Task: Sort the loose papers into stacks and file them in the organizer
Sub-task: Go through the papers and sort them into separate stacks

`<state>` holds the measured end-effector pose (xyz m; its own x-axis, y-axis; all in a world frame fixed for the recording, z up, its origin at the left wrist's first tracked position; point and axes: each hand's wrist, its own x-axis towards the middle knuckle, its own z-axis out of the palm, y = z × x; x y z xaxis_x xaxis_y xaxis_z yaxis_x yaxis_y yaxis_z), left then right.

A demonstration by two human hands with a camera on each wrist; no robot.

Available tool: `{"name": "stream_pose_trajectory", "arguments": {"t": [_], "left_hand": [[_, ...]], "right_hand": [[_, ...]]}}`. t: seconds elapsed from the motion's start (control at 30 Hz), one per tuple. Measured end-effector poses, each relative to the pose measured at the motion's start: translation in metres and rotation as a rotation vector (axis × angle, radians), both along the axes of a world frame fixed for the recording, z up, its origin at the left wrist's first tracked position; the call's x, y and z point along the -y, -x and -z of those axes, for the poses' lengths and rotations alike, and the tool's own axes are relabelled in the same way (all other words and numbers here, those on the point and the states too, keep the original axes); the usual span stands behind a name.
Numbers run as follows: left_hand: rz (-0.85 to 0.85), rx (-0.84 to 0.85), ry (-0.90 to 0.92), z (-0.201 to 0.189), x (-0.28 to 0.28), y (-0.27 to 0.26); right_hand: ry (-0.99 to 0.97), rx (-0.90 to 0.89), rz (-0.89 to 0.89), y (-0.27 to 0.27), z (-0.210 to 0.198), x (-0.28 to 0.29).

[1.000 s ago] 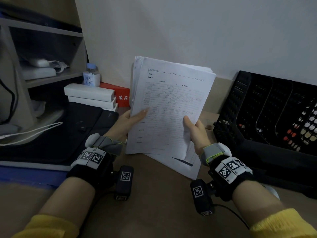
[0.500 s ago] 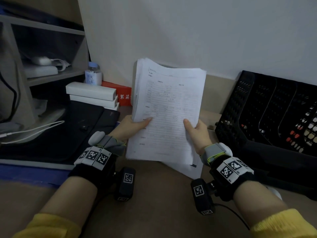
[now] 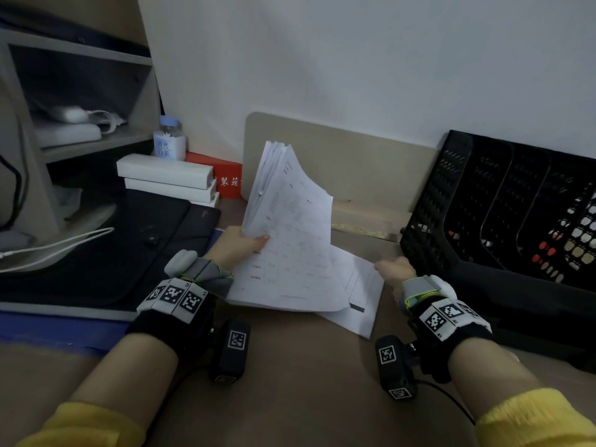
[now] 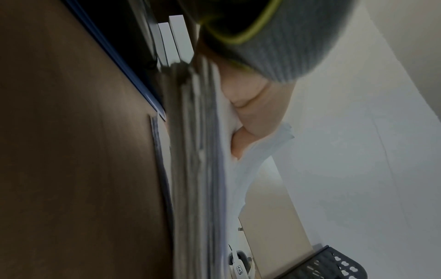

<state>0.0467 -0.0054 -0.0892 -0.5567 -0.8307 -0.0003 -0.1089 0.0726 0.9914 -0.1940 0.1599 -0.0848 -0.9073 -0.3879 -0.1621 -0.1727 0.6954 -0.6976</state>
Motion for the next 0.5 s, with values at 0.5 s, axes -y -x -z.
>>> {"name": "stream_pose_trajectory", "arguments": {"t": [0.5], "left_hand": [[-0.013, 0.064, 0.009, 0.0039, 0.0052, -0.0005]], "right_hand": [[0.131, 0.153, -0.012, -0.0047, 0.0062, -0.0061]]}}
